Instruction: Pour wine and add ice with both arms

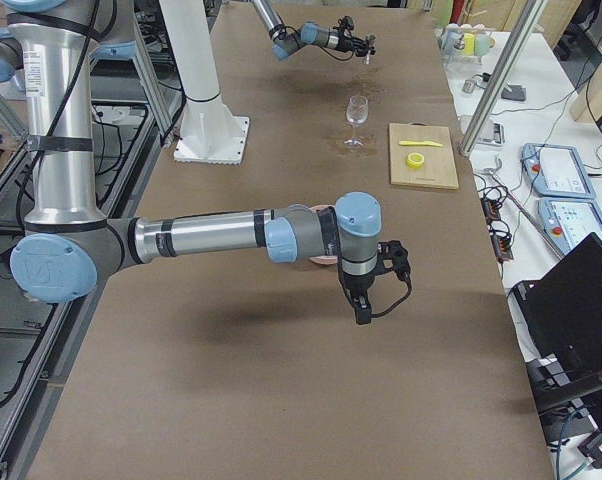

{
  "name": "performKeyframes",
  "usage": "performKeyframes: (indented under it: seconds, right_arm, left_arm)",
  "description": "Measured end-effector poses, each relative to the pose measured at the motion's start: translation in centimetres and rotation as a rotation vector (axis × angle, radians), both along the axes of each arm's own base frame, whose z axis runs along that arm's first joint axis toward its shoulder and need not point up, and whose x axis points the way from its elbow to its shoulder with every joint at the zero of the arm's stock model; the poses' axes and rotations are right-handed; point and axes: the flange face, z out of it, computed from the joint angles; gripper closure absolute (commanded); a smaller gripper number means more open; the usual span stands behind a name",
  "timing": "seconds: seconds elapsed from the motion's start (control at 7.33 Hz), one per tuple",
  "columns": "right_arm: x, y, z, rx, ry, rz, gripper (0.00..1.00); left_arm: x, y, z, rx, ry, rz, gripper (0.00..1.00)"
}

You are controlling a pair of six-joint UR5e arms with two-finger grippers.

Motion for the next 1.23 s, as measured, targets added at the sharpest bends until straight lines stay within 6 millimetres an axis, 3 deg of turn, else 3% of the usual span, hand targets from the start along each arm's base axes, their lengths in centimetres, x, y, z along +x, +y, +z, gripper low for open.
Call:
performKeyframes:
  seconds: [0.68,1.23]
  right_arm:
    - [0.0,-0.2,0.1,-0.001,0.001,0.000,0.00]
    - [0.0,-0.2,0.1,-0.002,0.000,0.001,0.00]
  left_arm:
    - [0.1,3.6,-6.1,0.352,0.074,0.560,1.00]
    - [0.7,4.2,-9.7,0.510,-0.017,0.782,1.00]
